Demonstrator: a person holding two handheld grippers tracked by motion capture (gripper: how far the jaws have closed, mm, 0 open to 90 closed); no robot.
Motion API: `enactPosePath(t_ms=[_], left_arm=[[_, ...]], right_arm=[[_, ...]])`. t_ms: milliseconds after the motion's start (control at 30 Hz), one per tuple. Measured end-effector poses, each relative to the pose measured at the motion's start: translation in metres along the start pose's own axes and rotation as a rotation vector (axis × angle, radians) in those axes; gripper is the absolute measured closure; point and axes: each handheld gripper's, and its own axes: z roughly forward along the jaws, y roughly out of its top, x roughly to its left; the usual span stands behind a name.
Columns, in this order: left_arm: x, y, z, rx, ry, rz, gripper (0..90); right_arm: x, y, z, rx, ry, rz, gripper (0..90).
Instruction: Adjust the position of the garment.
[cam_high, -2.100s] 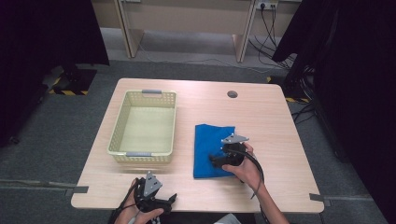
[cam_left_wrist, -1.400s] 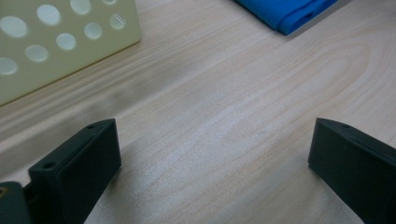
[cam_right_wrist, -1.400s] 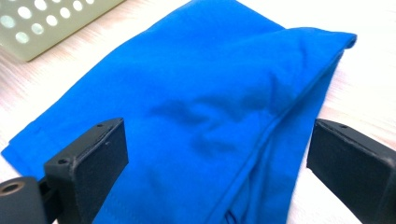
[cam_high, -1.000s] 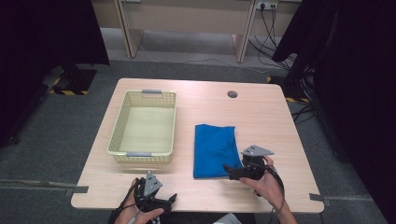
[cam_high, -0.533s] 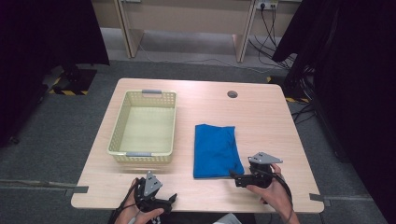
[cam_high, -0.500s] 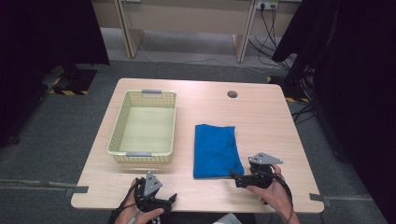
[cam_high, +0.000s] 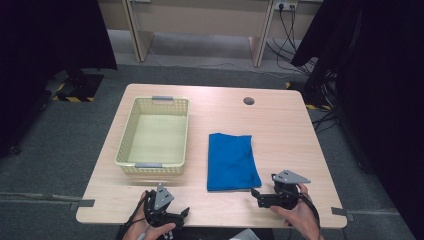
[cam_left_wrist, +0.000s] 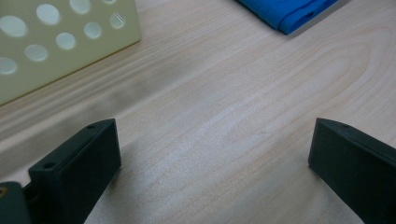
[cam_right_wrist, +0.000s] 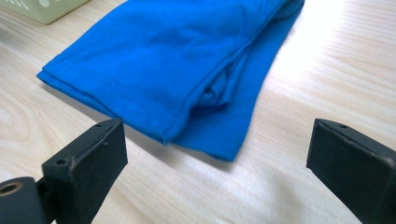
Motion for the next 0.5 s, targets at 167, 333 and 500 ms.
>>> enactPosePath(t_ms=[167, 333, 500], left_arm=[[0.0, 0.0, 0.0, -0.001, -0.001, 0.0, 1.3], [0.0, 0.0, 0.0, -0.001, 0.0, 0.0, 1.3], [0.0, 0.0, 0.0, -0.004, -0.001, 0.0, 1.3]], right_arm=[[-0.001, -0.008, -0.004, 0.002, -0.001, 0.014, 5.2], [-0.002, -0.016, -0.006, 0.014, 0.001, 0.023, 5.2], [-0.004, -0.024, -0.011, 0.016, -0.003, 0.041, 5.2]])
